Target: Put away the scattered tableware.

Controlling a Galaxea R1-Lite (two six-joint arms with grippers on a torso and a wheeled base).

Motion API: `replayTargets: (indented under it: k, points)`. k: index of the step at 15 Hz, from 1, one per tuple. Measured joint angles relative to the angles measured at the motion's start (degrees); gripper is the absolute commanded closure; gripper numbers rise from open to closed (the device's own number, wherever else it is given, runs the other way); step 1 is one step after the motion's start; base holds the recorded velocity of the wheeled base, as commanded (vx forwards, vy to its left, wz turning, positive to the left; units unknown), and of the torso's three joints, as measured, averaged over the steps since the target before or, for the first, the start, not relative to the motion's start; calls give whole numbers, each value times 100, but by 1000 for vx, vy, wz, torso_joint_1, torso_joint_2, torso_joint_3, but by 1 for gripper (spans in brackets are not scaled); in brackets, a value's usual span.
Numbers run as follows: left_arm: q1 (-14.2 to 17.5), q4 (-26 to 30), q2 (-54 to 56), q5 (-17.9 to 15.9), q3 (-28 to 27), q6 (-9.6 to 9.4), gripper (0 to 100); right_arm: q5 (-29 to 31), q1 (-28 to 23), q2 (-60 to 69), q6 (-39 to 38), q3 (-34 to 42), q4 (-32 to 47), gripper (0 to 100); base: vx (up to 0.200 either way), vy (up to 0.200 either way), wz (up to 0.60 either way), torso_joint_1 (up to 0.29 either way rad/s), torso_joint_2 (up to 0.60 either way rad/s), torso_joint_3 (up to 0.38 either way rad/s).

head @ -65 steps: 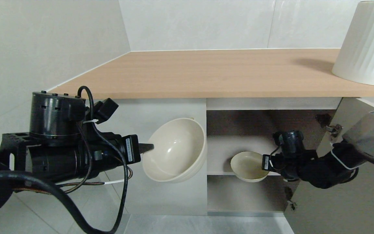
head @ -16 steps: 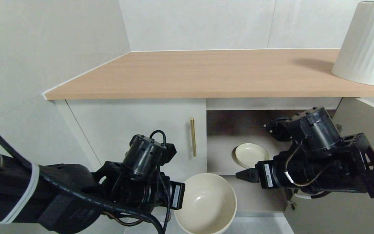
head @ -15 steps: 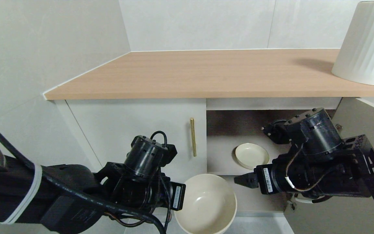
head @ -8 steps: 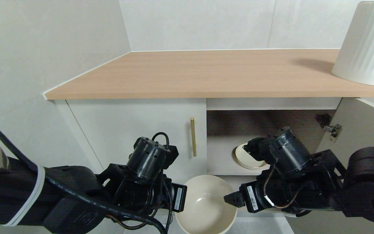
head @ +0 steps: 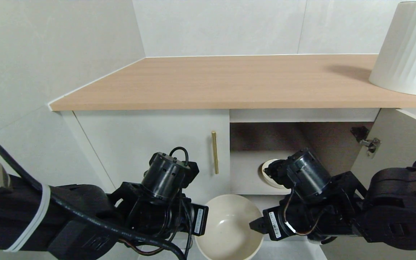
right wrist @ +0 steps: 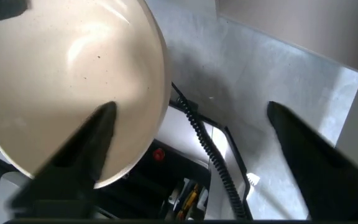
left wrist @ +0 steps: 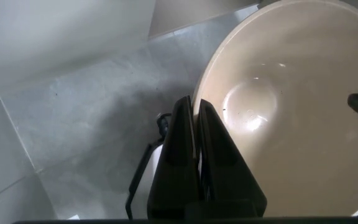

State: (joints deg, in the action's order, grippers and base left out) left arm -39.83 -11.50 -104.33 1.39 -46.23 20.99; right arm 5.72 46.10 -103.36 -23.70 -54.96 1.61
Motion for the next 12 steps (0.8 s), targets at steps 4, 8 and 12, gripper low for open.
replayTargets:
  k: [4, 8, 12]
  points:
    - [-9, -18, -13, -16, -5, 5, 100, -4, -2, -22, -6, -9, -16, 100, 0, 0, 0, 0, 0, 0]
    - [0, -13, -20, -11, -2, 2, 100, 0, 9, -27, 2, 2, 0, 100, 0, 0, 0, 0, 0, 0]
    - [0, -11, -20, -6, 0, 0, 100, 5, 9, -28, 5, 9, 9, 100, 0, 0, 0, 0, 0, 0]
